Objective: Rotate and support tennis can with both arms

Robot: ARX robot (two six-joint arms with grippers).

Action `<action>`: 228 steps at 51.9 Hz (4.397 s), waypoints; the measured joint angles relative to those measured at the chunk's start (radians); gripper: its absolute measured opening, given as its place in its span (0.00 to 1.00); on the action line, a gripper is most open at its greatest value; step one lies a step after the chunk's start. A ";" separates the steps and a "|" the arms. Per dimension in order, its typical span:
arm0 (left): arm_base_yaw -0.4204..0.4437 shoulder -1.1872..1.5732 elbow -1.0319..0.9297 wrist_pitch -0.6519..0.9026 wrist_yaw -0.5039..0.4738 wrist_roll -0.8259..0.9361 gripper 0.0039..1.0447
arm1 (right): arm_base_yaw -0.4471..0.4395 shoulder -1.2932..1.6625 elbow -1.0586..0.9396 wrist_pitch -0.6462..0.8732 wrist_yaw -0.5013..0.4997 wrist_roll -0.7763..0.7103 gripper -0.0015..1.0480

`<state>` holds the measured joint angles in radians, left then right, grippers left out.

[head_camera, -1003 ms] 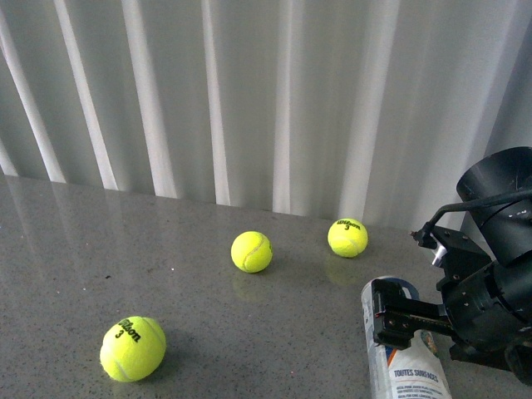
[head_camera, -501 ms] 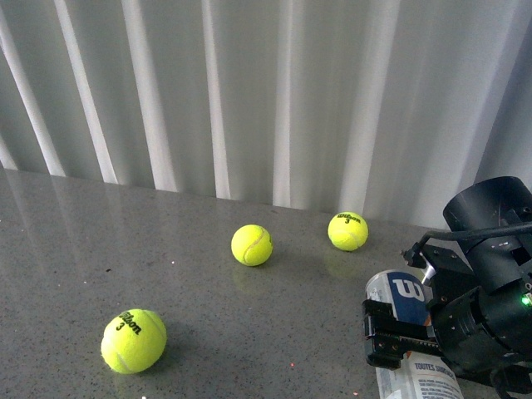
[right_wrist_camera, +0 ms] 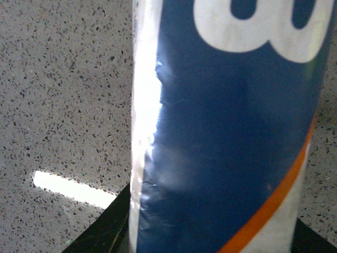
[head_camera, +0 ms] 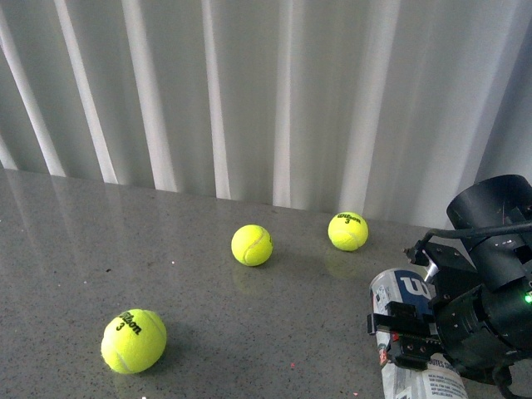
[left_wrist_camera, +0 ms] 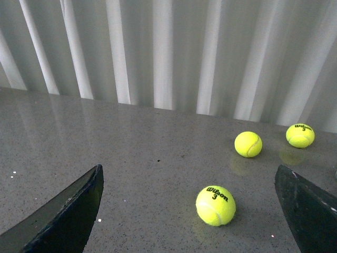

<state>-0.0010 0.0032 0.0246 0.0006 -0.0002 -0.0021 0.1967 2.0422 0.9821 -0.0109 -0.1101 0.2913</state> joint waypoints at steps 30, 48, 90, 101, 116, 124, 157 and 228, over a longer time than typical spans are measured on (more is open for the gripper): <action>0.000 0.000 0.000 0.000 0.000 0.000 0.94 | -0.077 -0.374 -0.034 -0.060 -0.062 -0.599 0.14; 0.000 0.000 0.000 0.000 0.000 0.000 0.94 | -0.187 -0.444 -0.104 -0.204 -0.234 -1.194 0.08; 0.000 0.000 0.000 0.000 0.000 0.000 0.94 | -0.175 -0.140 0.016 -0.092 -0.233 -1.697 0.06; 0.000 0.000 0.000 0.000 0.000 0.000 0.94 | -0.124 -0.056 0.014 -0.024 -0.228 -1.683 0.06; 0.000 0.000 0.000 0.000 0.000 0.000 0.94 | -0.113 0.006 0.005 0.052 -0.236 -1.630 0.06; 0.000 0.000 0.000 0.000 0.000 0.000 0.94 | -0.109 0.008 0.005 0.050 -0.234 -1.628 0.06; 0.000 0.000 0.000 0.000 0.000 0.000 0.94 | -0.100 -0.036 -0.024 0.004 -0.232 -1.622 0.93; 0.000 0.000 0.000 0.000 0.000 0.000 0.94 | -0.249 -0.966 -0.640 0.783 0.372 -0.558 0.93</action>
<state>-0.0010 0.0032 0.0246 0.0006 -0.0002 -0.0021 -0.0525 1.0760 0.3420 0.7723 0.2619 -0.2672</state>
